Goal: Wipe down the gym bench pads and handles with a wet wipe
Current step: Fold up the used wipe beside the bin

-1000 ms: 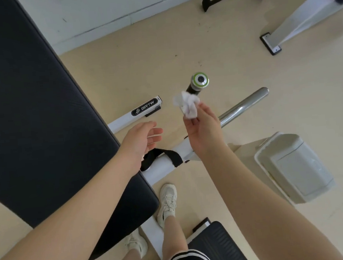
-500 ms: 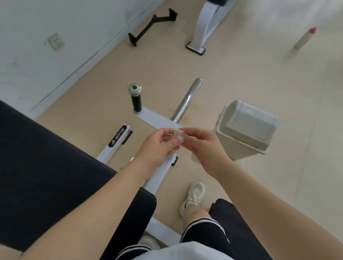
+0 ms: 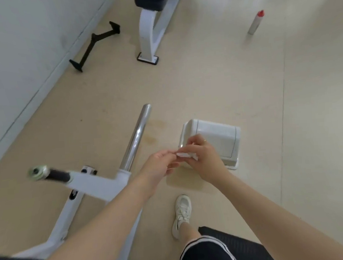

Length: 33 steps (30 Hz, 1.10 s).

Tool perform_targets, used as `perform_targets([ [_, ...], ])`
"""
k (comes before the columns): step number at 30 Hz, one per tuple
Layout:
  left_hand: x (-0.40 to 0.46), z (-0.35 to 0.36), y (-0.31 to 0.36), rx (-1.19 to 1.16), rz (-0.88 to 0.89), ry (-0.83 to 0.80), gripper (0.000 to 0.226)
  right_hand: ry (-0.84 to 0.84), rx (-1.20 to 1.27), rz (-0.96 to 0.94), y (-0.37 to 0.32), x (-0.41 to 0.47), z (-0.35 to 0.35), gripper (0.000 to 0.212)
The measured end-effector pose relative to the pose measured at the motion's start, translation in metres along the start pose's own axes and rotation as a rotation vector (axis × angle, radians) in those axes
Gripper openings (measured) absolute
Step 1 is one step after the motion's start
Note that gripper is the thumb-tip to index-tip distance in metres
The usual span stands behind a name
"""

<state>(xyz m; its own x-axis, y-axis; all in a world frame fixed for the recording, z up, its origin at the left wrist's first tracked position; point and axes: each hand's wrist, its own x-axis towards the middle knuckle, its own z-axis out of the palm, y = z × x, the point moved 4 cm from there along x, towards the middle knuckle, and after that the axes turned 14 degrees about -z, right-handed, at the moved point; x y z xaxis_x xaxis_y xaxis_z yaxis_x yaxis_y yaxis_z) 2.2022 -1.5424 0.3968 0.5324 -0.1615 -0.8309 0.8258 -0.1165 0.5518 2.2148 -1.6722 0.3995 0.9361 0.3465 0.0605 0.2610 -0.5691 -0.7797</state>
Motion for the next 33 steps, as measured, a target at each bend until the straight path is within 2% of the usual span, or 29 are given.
perform_targets([
  [4, 0.076, 0.040, 0.034, 0.246, 0.057, 0.084, 0.016, -0.018, -0.105, 0.268, 0.081, 0.005, -0.041, 0.023],
  [7, 0.139, 0.064, 0.038, 0.489, 0.064, 0.148, 0.030, 0.039, -0.057, 0.438, 0.136, -0.003, -0.057, 0.025],
  [9, 0.183, 0.078, 0.038, 0.659, 0.093, 0.167, 0.044, 0.083, -0.029, 0.492, 0.174, -0.004, -0.058, 0.014],
  [16, 0.334, 0.114, 0.017, 1.383, 0.289, 0.274, 0.072, 0.337, -0.032, 0.622, 0.286, -0.003, -0.023, 0.010],
  [18, 0.368, 0.118, 0.008, 1.606, 0.407, 0.336, 0.077, 0.329, -0.057, 0.628, 0.314, -0.005, -0.005, 0.009],
  [20, 0.391, 0.117, 0.000, 1.743, 0.686, 0.497, 0.089, 0.277, -0.091, 0.632, 0.336, -0.009, 0.015, 0.005],
  [22, 0.407, 0.115, -0.008, 1.773, 0.932, 0.692, 0.103, 0.240, -0.129, 0.622, 0.353, -0.012, 0.033, 0.004],
  [24, 0.414, 0.113, -0.014, 1.744, 1.077, 0.749, 0.107, 0.215, -0.152, 0.628, 0.364, -0.011, 0.046, 0.008],
  [26, 0.415, 0.113, -0.012, 1.747, 1.202, 0.806, 0.104, 0.114, -0.137, 0.636, 0.372, -0.006, 0.059, 0.021],
  [29, 0.410, 0.112, -0.009, 1.756, 1.222, 0.860, 0.102, -0.270, -0.215, 0.677, 0.378, 0.002, 0.078, 0.036],
  [30, 0.410, 0.112, -0.009, 1.734, 1.230, 0.844, 0.100, -0.333, -0.256, 0.679, 0.377, 0.003, 0.080, 0.036],
  [33, 0.403, 0.110, 0.004, 1.715, 1.178, 0.764, 0.096, -0.282, -0.274, 0.666, 0.363, 0.009, 0.070, 0.032],
])
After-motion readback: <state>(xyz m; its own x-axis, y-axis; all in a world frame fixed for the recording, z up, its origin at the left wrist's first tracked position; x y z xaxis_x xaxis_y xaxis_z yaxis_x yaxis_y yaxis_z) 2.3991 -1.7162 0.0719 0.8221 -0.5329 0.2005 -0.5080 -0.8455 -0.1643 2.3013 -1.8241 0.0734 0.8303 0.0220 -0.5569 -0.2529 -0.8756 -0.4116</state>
